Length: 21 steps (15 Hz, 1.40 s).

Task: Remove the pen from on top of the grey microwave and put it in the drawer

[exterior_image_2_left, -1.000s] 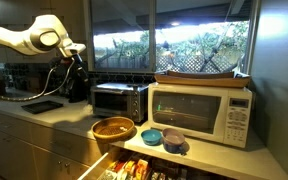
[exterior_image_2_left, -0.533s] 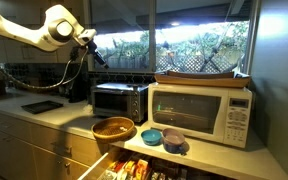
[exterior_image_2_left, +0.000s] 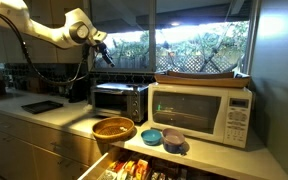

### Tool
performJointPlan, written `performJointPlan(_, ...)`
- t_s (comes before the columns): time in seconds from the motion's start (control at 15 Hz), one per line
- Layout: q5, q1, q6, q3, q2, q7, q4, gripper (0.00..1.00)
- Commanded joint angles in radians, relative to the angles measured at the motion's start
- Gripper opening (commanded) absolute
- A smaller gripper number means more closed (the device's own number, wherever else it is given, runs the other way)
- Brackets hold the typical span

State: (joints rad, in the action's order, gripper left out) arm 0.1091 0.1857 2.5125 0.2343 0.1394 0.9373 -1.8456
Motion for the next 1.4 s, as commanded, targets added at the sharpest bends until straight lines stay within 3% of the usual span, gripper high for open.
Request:
performJointPlan(0.0, 0.011, -0.060, -0.002, -0.057, -0.005, 0.006, 0.005, 1.00)
performJointPlan(0.13, 0.050, -0.048, -0.023, -0.048, -0.026, 0.084, 0.031, 1.00)
performJointPlan(0.27, 0.183, -0.030, -0.106, -0.047, -0.085, 0.258, 0.114, 1.00)
performJointPlan(0.47, 0.262, -0.066, -0.279, -0.086, -0.179, 0.404, 0.277, 1.00)
performJointPlan(0.67, 0.192, -0.116, -0.458, -0.138, -0.288, 0.393, 0.462, 1.00)
performJointPlan(0.87, 0.110, -0.149, -0.563, -0.178, -0.397, 0.350, 0.635, 1.00)
performJointPlan(1.13, 0.043, -0.184, -0.539, -0.194, -0.542, 0.174, 0.810, 1.00)
performJointPlan(1.33, -0.010, -0.201, -0.601, -0.206, -0.635, 0.090, 0.913, 1.00)
